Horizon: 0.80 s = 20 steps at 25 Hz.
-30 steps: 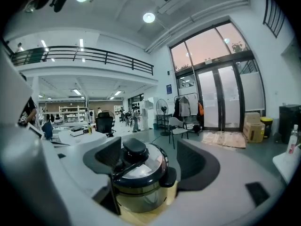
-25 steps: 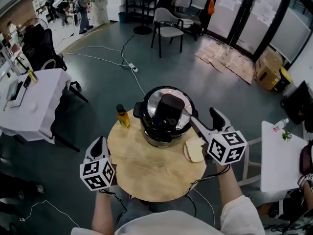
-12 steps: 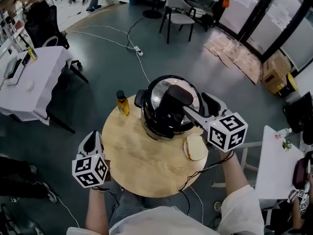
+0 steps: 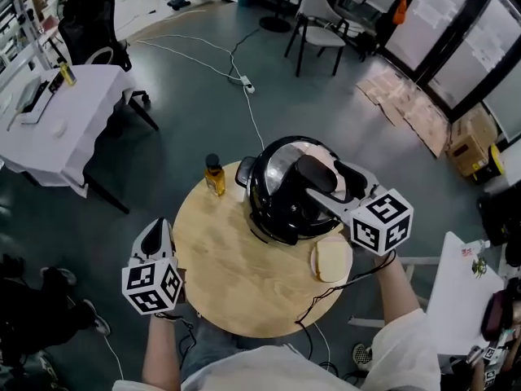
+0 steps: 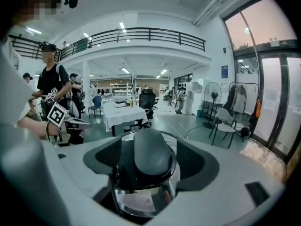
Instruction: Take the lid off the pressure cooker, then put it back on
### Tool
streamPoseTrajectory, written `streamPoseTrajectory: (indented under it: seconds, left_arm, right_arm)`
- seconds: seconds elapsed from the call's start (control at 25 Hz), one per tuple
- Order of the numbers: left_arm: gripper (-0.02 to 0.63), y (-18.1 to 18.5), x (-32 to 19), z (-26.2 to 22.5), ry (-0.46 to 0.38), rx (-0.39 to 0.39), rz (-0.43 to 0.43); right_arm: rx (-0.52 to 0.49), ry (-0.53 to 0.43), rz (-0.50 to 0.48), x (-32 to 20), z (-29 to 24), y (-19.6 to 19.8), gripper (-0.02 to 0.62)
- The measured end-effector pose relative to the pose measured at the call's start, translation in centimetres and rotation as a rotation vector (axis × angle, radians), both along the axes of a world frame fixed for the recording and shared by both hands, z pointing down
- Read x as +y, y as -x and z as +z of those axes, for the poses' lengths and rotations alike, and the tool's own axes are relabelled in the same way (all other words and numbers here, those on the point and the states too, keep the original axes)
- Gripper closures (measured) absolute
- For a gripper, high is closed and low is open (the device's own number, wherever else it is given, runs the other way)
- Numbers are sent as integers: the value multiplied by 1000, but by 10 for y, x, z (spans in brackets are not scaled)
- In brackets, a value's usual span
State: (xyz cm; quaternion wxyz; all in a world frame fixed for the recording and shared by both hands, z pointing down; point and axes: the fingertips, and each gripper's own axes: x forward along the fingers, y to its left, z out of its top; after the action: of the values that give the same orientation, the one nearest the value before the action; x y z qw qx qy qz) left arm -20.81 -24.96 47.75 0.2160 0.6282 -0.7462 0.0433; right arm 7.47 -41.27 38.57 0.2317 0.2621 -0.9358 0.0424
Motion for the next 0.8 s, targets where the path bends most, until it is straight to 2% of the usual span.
streamPoseTrajectory:
  seconds: [0.32, 0.8]
  left_arm:
    - [615, 9, 1, 6, 7, 11, -40]
    - [615, 26, 5, 9, 15, 3, -87]
  right_arm:
    - [53, 28, -65, -7, 17, 12, 238]
    - [75, 40, -94, -11, 30, 15, 273]
